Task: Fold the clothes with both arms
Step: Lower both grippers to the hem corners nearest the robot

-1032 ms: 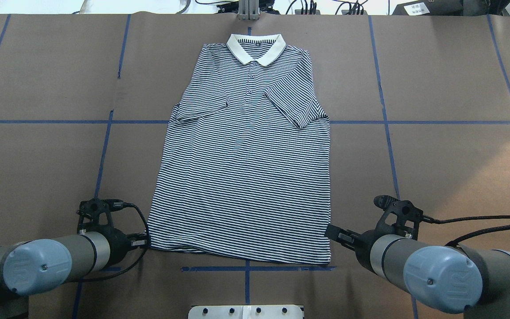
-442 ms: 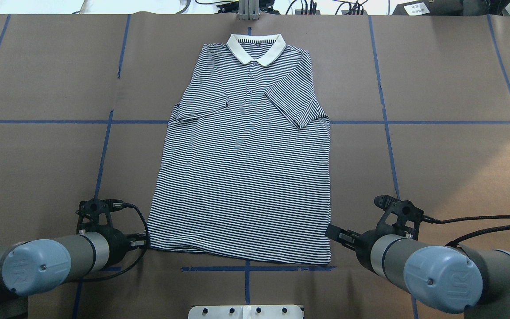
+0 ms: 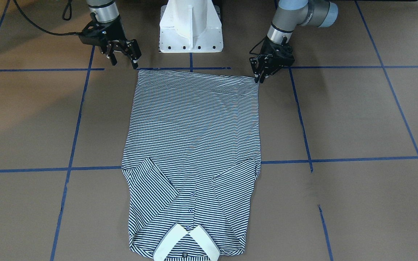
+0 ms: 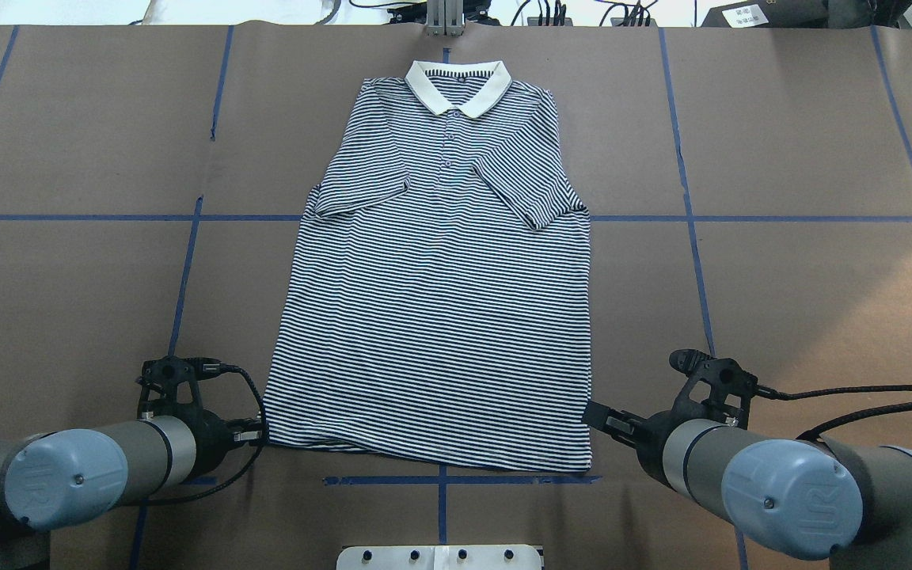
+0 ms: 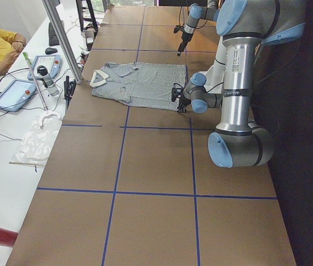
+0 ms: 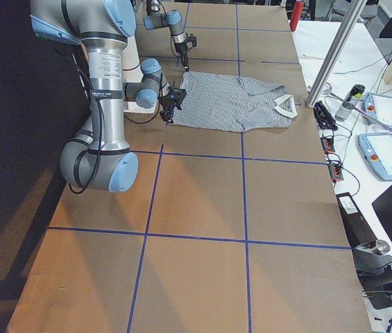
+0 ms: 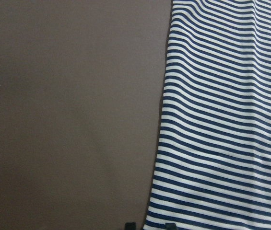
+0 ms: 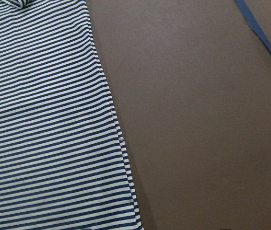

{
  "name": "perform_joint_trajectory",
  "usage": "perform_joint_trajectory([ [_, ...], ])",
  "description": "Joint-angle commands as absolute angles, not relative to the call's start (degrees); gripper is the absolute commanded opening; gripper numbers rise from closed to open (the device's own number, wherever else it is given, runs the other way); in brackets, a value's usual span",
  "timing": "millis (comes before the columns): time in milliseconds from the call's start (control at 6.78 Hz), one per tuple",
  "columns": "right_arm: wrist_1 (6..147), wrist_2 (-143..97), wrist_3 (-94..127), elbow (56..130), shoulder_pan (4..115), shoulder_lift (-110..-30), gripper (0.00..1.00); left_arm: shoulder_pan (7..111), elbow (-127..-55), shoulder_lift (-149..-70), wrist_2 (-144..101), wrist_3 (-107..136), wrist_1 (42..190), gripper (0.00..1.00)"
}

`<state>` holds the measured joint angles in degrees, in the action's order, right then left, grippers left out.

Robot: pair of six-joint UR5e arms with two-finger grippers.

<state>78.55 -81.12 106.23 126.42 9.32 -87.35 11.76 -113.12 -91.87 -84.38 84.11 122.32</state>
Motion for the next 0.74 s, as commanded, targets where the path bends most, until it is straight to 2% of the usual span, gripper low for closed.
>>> perform_joint_trajectory([
  [0,78.40,-81.21,106.17,126.12,9.32,-87.36,0.92,11.51,-112.85,-92.11,-84.46,84.11,122.34,0.07],
  [147,78.40,-81.21,106.17,126.12,9.32,-87.45,0.92,11.51,-112.76,-92.20,-84.38,84.11,122.34,0.00],
  [590,78.31,-81.21,106.17,125.77,9.32,-87.10,0.92,11.60,-114.25,-92.37,-84.64,83.50,122.26,0.00],
])
